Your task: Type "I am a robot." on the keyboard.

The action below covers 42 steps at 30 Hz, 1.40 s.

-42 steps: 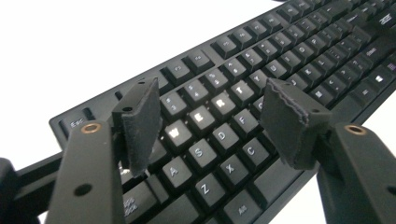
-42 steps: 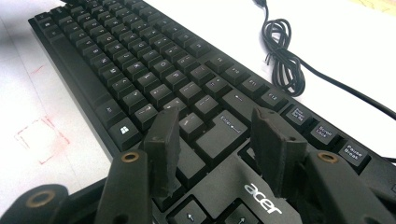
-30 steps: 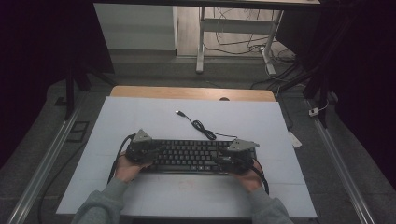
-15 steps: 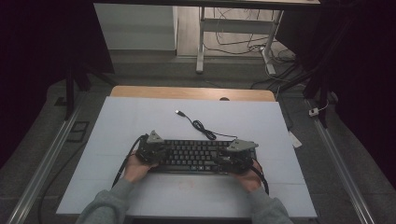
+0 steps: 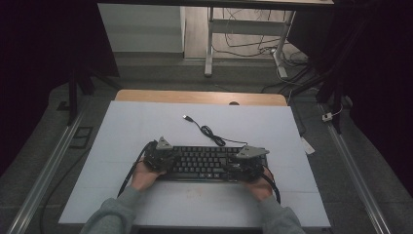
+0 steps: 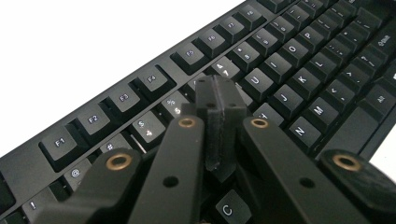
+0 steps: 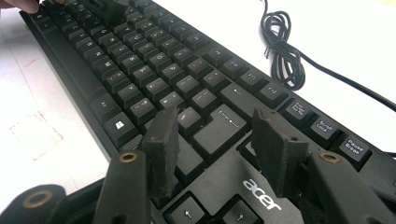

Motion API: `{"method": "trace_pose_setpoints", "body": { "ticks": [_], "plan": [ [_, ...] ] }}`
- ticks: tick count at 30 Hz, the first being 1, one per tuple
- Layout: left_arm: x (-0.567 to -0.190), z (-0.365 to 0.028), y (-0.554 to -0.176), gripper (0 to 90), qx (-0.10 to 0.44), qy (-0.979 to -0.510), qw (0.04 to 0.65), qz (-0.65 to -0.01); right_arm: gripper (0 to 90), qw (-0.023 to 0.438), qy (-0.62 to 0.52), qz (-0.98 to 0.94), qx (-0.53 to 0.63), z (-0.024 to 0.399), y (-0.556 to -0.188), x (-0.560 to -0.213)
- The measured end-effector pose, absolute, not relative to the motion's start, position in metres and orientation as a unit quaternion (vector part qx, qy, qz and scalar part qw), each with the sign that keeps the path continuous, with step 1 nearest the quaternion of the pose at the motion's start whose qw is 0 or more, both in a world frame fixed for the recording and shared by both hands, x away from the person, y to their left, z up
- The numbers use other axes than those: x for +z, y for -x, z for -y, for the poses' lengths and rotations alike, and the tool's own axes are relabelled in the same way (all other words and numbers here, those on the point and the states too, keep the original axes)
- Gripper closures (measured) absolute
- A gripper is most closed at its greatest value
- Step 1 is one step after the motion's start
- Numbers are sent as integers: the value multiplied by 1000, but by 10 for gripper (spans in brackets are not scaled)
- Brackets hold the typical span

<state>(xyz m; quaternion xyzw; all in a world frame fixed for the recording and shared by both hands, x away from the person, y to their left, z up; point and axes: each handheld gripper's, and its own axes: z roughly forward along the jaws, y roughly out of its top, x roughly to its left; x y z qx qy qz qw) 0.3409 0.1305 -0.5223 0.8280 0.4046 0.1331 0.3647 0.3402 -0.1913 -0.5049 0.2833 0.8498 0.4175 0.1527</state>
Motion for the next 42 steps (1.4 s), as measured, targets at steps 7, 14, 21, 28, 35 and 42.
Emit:
{"method": "trace_pose_setpoints", "body": {
  "ticks": [7,14,21,28,35,42],
  "plan": [
    [-525,-130,-342,890,128,-829,362,-407,514,152,-282,-851,416,191,-340,-505],
    [-519,-133,-339,889,137,-821,377,-406,513,153,-283,-850,418,191,-340,-505],
    [-508,-147,-334,706,138,-802,402,-420,512,152,-285,-849,419,192,-340,-504],
    [-500,-163,-325,409,140,-800,389,-435,510,152,-285,-849,417,192,-341,-505],
    [-501,-177,-315,339,130,-798,389,-441,509,154,-284,-849,419,193,-342,-505],
    [-504,-184,-309,317,126,-801,383,-443,507,158,-286,-848,417,195,-343,-504]
  ]
}}
